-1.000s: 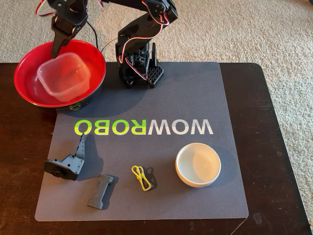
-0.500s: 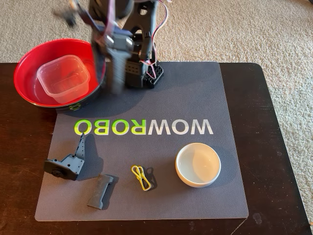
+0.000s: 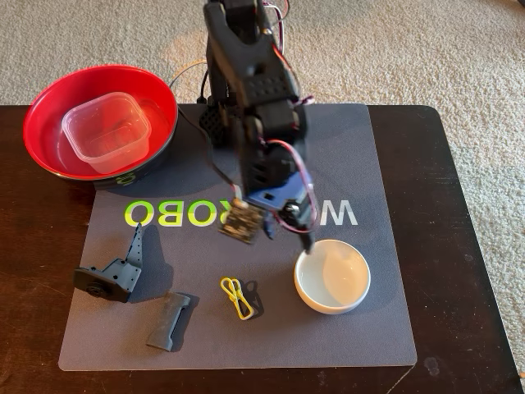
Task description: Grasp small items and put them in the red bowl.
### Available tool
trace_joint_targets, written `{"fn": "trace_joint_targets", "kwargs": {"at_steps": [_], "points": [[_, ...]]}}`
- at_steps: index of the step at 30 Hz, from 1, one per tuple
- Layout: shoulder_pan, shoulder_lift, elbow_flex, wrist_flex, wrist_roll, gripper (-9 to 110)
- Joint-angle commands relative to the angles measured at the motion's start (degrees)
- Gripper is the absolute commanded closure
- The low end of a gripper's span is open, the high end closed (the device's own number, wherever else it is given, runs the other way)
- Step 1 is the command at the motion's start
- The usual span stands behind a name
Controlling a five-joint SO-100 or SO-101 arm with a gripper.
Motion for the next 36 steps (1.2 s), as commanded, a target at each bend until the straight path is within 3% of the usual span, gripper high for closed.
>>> {"fn": "trace_joint_targets", "kwargs": {"at_steps": [1, 12, 16, 22, 26, 30, 36], "points": [[-3.16, -1.58, -1.23, -3.60, 0.44, 76], [-1.93, -14.24, -3.16, -4.39, -5.98, 76], [-0.18, -17.40, -5.54, -2.81, -10.28, 100], [6.15, -15.03, -2.99, 0.09, -18.46, 101], [11.25, -5.27, 3.78, 0.09, -20.65, 101], [17.58, 17.31, 12.13, 4.66, -23.12, 101], [28.56, 39.81, 0.26, 23.03, -25.93, 101]]}}
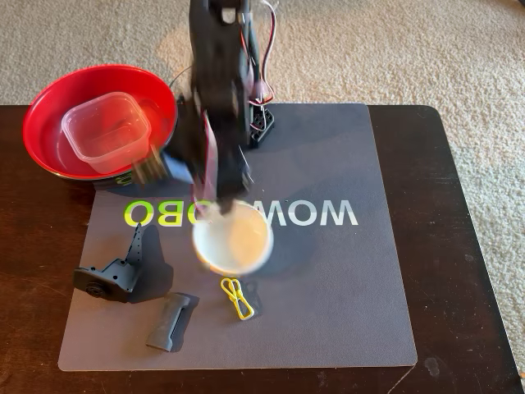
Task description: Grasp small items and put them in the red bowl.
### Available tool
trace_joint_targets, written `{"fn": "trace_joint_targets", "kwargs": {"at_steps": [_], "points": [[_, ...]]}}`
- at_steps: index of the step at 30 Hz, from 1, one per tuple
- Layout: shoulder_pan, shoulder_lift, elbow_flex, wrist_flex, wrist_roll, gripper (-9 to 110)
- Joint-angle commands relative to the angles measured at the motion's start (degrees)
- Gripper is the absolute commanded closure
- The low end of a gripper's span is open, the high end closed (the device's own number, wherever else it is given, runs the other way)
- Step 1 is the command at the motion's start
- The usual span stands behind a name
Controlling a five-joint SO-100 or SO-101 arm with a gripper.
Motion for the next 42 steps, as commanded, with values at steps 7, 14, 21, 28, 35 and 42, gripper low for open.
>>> {"fn": "trace_joint_targets", "kwargs": {"at_steps": [7, 14, 21, 28, 35, 42], "points": [[31.46, 13.10, -17.23, 19.16, 9.05, 101], [64.34, 26.98, 11.69, 8.96, 34.63, 101], [71.81, 31.46, 19.86, 4.48, 42.19, 96], [70.31, 31.99, 20.30, 2.46, 41.57, 81], [59.59, 30.50, 13.89, 6.59, 36.74, 79], [28.83, 21.62, -6.24, 10.63, 24.96, 78]]}}
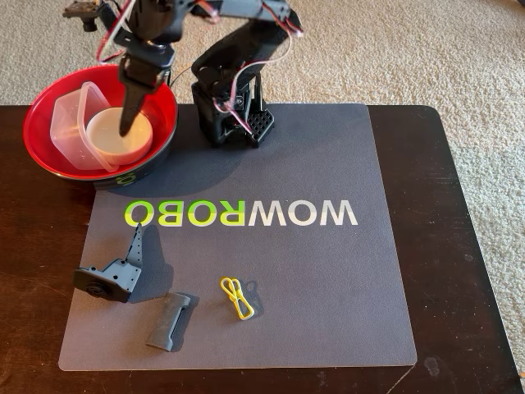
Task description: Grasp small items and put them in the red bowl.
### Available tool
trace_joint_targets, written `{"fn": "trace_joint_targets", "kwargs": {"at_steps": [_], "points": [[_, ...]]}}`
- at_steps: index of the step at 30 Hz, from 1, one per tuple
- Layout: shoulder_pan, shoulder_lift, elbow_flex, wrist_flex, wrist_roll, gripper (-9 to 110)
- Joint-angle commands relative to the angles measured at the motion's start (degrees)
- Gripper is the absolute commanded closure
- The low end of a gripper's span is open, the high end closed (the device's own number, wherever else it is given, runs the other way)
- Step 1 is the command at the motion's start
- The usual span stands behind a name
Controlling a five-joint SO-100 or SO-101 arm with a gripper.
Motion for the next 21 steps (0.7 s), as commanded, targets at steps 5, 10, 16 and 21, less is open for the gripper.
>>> {"fn": "trace_joint_targets", "kwargs": {"at_steps": [5, 10, 16, 21], "points": [[-25.66, -34.37, -27.51, -1.76, -7.91, 78], [-31.64, -58.18, -38.67, -9.32, -3.69, 78], [-35.33, -67.59, -37.71, -14.41, 6.50, 78], [-37.62, -70.40, -34.89, -14.85, 24.17, 76]]}}
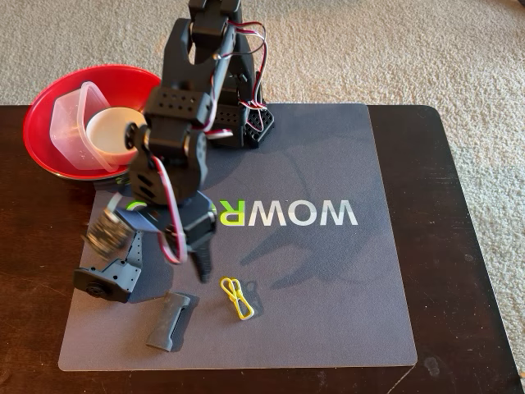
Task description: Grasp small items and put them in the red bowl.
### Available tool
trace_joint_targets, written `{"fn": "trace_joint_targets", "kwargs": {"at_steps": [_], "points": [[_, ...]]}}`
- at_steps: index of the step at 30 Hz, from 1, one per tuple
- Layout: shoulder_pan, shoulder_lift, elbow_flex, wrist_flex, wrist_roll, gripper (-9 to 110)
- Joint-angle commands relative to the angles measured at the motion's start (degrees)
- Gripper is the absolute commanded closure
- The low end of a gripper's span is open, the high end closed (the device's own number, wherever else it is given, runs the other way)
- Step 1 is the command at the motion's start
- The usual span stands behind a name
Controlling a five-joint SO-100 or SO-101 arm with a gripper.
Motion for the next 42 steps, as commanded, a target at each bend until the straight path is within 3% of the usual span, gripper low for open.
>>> {"fn": "trace_joint_targets", "kwargs": {"at_steps": [1, 7, 18, 24, 30, 33, 36, 40, 42], "points": [[-1.76, -0.70, -0.44, -1.41, 12.66, 76], [-3.34, -5.36, -1.41, -7.56, 27.51, 74], [-11.60, -18.19, -7.91, -13.10, 26.89, 75], [-8.35, -21.71, -10.81, -12.48, 26.54, 96], [-2.99, -14.77, -2.90, -11.95, 25.14, 101], [-1.67, -7.03, 3.52, -11.95, 19.69, 101], [-0.79, 5.54, 8.17, -9.32, 7.29, 101], [3.16, 26.98, 7.38, 5.19, -9.76, 101], [6.33, 36.56, 6.42, 12.83, -12.92, 101]]}}
